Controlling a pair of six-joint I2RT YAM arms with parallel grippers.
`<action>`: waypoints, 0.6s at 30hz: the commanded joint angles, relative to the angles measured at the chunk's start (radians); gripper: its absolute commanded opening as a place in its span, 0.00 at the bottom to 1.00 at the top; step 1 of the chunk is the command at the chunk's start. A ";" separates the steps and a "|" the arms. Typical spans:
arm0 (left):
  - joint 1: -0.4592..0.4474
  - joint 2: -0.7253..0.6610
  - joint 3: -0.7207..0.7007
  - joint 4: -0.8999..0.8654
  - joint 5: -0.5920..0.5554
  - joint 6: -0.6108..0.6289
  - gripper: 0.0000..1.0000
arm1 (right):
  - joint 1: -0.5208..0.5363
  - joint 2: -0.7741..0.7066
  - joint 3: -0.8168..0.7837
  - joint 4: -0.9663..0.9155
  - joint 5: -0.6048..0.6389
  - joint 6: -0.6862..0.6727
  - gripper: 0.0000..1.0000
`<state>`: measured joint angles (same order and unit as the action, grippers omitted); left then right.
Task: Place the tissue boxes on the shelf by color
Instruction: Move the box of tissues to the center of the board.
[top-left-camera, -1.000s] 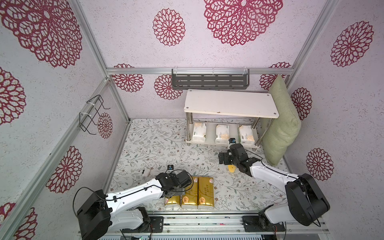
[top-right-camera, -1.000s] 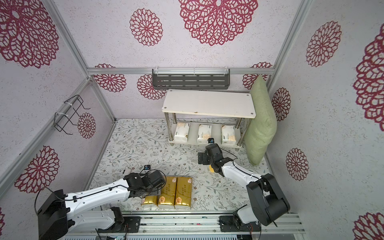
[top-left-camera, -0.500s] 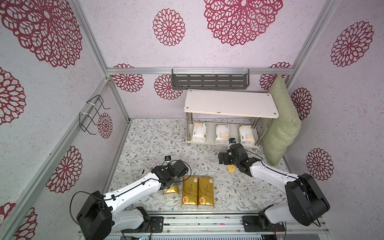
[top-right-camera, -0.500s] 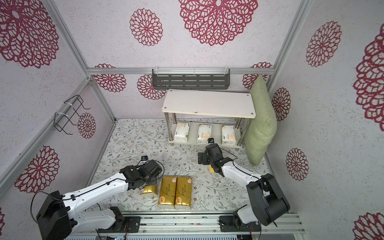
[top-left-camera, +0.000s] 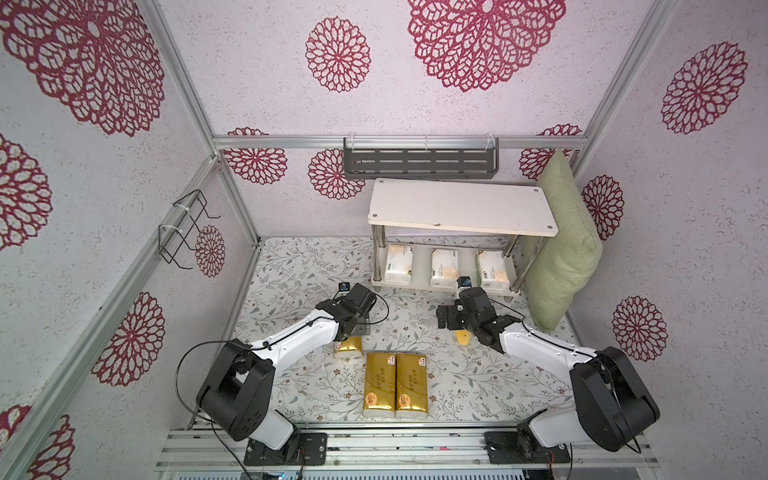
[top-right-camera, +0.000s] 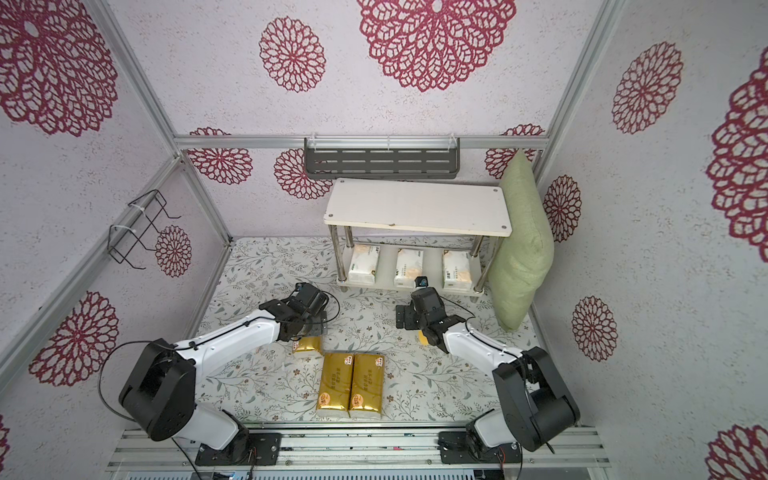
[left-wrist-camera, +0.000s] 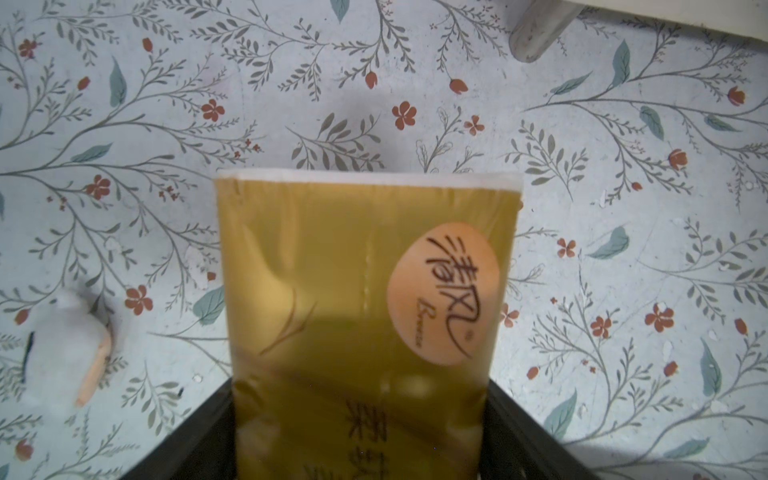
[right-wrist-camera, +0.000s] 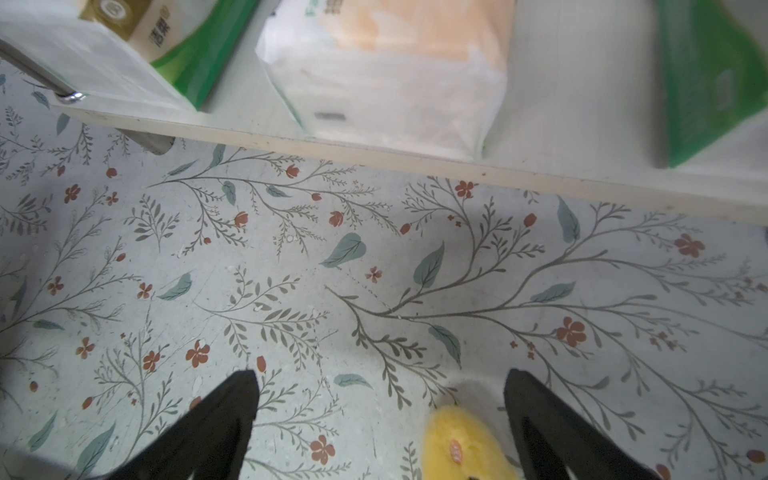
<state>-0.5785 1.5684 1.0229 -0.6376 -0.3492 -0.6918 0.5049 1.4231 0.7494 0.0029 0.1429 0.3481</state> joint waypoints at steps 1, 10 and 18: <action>0.014 0.041 0.042 0.067 0.002 0.047 0.86 | -0.005 -0.038 -0.014 0.008 0.006 -0.012 0.99; 0.022 0.114 0.081 0.076 -0.033 0.052 0.93 | -0.004 -0.044 -0.026 0.016 0.001 -0.009 0.99; 0.019 0.129 0.097 0.059 -0.072 0.050 0.97 | -0.004 -0.043 -0.027 0.020 -0.002 -0.012 0.99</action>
<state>-0.5648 1.6966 1.0969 -0.5808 -0.3840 -0.6468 0.5049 1.4166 0.7269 0.0029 0.1421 0.3481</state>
